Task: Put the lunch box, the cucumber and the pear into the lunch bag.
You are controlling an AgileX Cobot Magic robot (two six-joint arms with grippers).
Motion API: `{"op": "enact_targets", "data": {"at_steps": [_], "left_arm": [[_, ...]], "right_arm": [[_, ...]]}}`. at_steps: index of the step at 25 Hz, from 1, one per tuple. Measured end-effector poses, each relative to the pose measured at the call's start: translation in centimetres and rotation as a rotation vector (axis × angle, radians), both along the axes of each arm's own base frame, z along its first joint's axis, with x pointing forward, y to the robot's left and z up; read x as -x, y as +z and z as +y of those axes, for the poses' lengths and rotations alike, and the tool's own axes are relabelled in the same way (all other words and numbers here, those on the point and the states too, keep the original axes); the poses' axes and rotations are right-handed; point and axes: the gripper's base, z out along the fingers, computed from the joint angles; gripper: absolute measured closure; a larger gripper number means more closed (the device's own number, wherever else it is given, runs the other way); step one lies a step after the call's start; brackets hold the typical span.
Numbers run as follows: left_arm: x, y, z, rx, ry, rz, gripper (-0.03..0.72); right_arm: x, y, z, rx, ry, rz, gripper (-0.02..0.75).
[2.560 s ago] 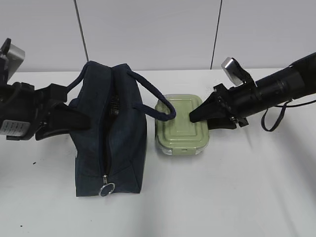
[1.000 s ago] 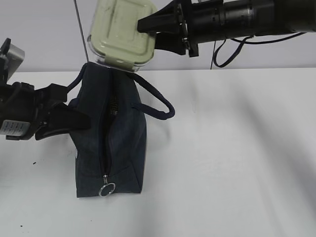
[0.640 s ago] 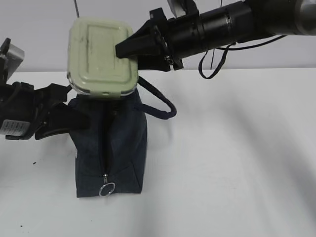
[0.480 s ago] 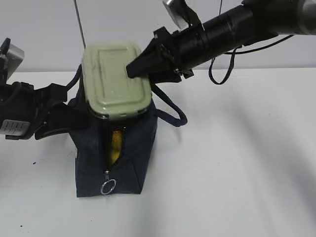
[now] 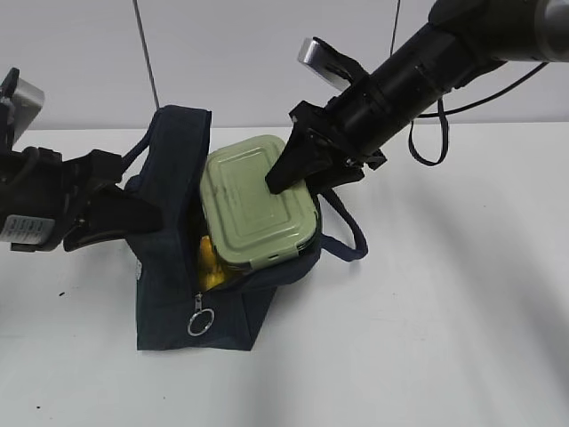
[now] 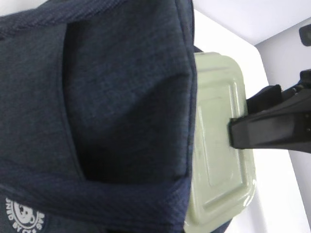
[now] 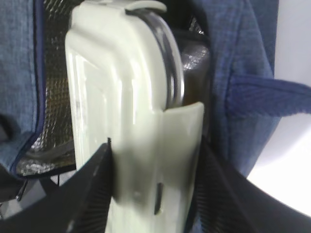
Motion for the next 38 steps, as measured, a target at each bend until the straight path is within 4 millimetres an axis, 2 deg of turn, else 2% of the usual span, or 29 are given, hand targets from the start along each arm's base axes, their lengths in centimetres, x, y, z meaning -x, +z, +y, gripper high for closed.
{"op": "enact_targets", "data": {"at_steps": [2, 8, 10, 13, 15, 17, 19, 22, 25, 27, 28, 32, 34, 38], "left_arm": [[0.0, 0.0, 0.0, 0.0, 0.0, 0.0, 0.706], [0.0, 0.0, 0.0, 0.0, 0.001, 0.0, 0.706], [0.0, 0.0, 0.0, -0.003, 0.005, -0.002, 0.706], [-0.1, 0.0, 0.1, -0.011, 0.015, -0.007, 0.706], [-0.1, 0.0, 0.1, -0.01, 0.014, -0.006, 0.706], [-0.1, 0.0, 0.1, -0.008, 0.01, -0.005, 0.706], [-0.1, 0.0, 0.1, -0.011, 0.011, -0.006, 0.706], [-0.1, 0.0, 0.1, -0.01, 0.01, -0.005, 0.706], [-0.1, 0.0, 0.1, -0.008, 0.007, -0.004, 0.706], [-0.1, 0.0, 0.1, -0.01, 0.008, -0.005, 0.706], [-0.1, 0.0, 0.1, -0.01, 0.008, -0.005, 0.706], [-0.1, 0.0, 0.1, -0.01, 0.008, -0.005, 0.706], [-0.1, 0.0, 0.1, -0.01, 0.008, -0.005, 0.707], [-0.1, 0.0, 0.1, -0.01, 0.008, -0.005, 0.707]], "right_arm": [[0.1, -0.1, 0.7, 0.01, -0.007, -0.016, 0.367], [1.1, -0.1, 5.6, 0.022, 0.002, -0.131, 0.367], [1.3, 0.0, 6.5, 0.022, -0.001, -0.159, 0.358], [1.5, 0.0, 7.4, 0.014, -0.009, -0.181, 0.306], [1.4, 0.3, 7.6, -0.014, -0.032, -0.181, 0.226], [1.5, 0.5, 7.7, -0.033, -0.042, -0.176, 0.172], [1.5, 0.7, 7.8, -0.038, -0.04, -0.174, 0.151], [1.8, 1.3, 8.0, -0.049, -0.003, -0.161, 0.151], [1.8, 3.1, 8.1, -0.047, 0.067, -0.19, 0.172], [1.8, 4.1, 7.9, -0.014, 0.095, -0.216, 0.176], [1.7, 5.4, 7.6, 0.041, 0.108, -0.255, 0.178], [1.5, 8.4, 6.2, 0.211, 0.093, -0.302, 0.183], [1.3, 9.2, 5.6, 0.276, 0.061, -0.316, 0.183], [1.2, 9.2, 5.2, 0.323, 0.042, -0.316, 0.183]]}}
